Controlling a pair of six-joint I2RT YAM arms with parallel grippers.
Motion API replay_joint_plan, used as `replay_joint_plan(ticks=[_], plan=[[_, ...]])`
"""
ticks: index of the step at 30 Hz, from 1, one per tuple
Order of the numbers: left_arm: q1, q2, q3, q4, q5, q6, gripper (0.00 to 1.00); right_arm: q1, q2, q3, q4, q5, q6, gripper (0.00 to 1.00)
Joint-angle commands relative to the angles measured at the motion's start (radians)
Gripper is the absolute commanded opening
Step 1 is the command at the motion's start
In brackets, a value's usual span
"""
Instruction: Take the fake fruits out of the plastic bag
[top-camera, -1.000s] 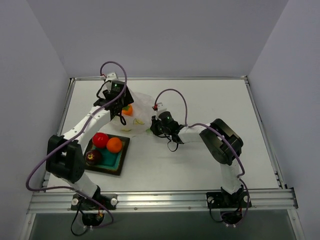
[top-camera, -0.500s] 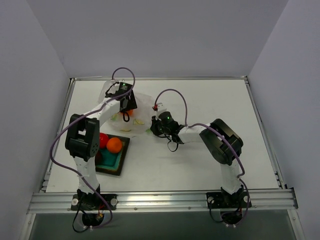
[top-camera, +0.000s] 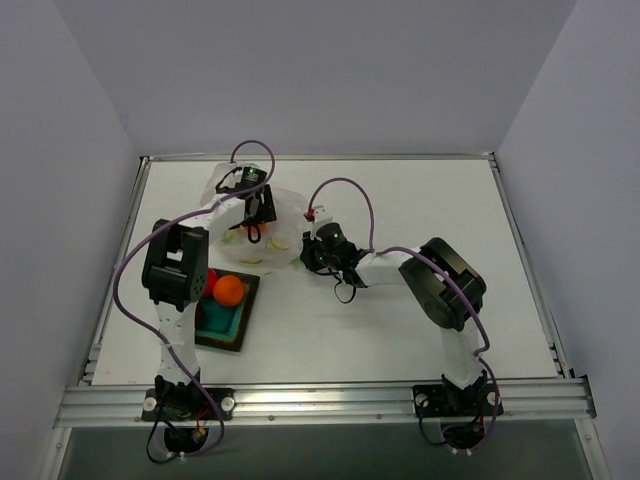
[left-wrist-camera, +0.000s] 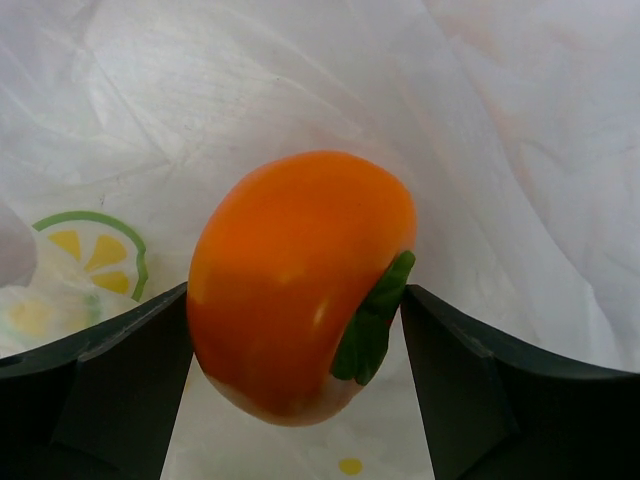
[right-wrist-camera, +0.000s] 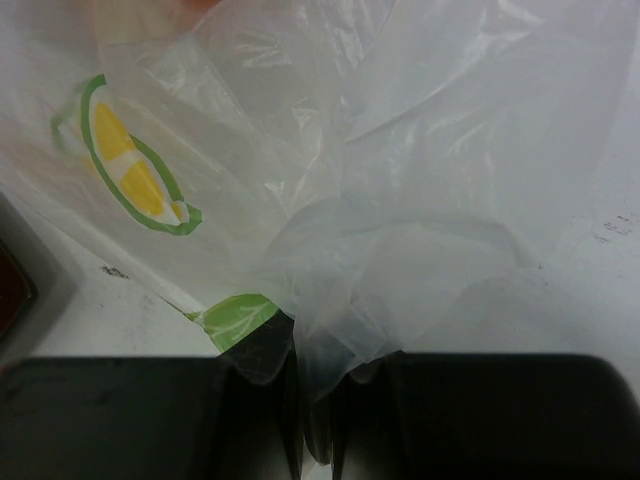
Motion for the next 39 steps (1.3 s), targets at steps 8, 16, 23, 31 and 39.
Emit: replay_joint_plan(ticks=[8, 16, 23, 31, 39], plan=[[0.015, -0.124, -0.019, 0.083, 0.012, -0.001, 0.44, 0.016, 0.007, 0.046, -0.004, 0.003, -0.015, 0.06], [0.014, -0.328, -0.125, 0.108, 0.050, -0.035, 0.31, 0.019, 0.006, 0.046, -0.006, 0.003, -0.015, 0.06], [0.000, -0.557, -0.279, 0.042, 0.109, -0.084, 0.30, 0.016, 0.000, 0.041, 0.000, -0.008, -0.006, 0.06], [-0.046, -1.075, -0.593, -0.288, 0.056, -0.193, 0.32, 0.011, -0.010, 0.037, 0.000, -0.011, -0.005, 0.06], [-0.077, -1.407, -0.752, -0.544, 0.075, -0.345, 0.40, 0.005, 0.020, 0.052, 0.000, -0.036, 0.009, 0.06]])
